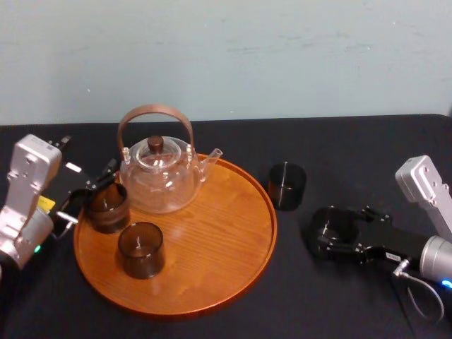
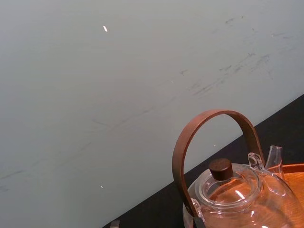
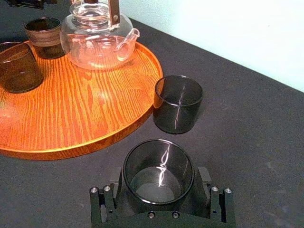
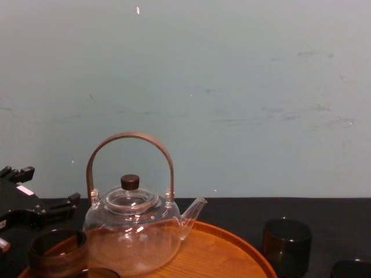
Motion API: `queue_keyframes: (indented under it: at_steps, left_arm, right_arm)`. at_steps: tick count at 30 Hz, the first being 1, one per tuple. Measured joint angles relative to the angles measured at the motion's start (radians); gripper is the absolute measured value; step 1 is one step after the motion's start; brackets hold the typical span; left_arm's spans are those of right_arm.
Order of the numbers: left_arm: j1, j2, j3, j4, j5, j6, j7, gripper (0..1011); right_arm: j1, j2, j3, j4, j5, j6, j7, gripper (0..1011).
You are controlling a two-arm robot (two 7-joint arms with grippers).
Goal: Pick up the glass from the table and place it on the tray.
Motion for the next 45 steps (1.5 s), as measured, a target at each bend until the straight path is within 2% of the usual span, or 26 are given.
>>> queue_keyframes:
  at_steps: [10, 21, 28, 45]
  left_arm:
    - [0.000, 0.000, 0.000, 0.000, 0.000, 0.000, 0.000, 1001]
    - [0.000, 0.000, 0.000, 0.000, 0.000, 0.000, 0.000, 1002]
    - [0.000, 0.000, 0.000, 0.000, 0.000, 0.000, 0.000, 1001]
    - [0.000, 0.000, 0.000, 0.000, 0.000, 0.000, 0.000, 1002]
  right_arm:
    - [0.023, -0.012, -0.018, 0.016, -0.022, -0.002, -0.011, 1002]
    - [0.022, -0.011, -0.016, 0.015, -0.021, -0.003, -0.010, 1002]
    - [0.021, -0.010, -0.015, 0.014, -0.019, -0.003, -0.010, 903]
    - [0.018, -0.009, -0.012, 0.012, -0.014, -0.003, -0.007, 903]
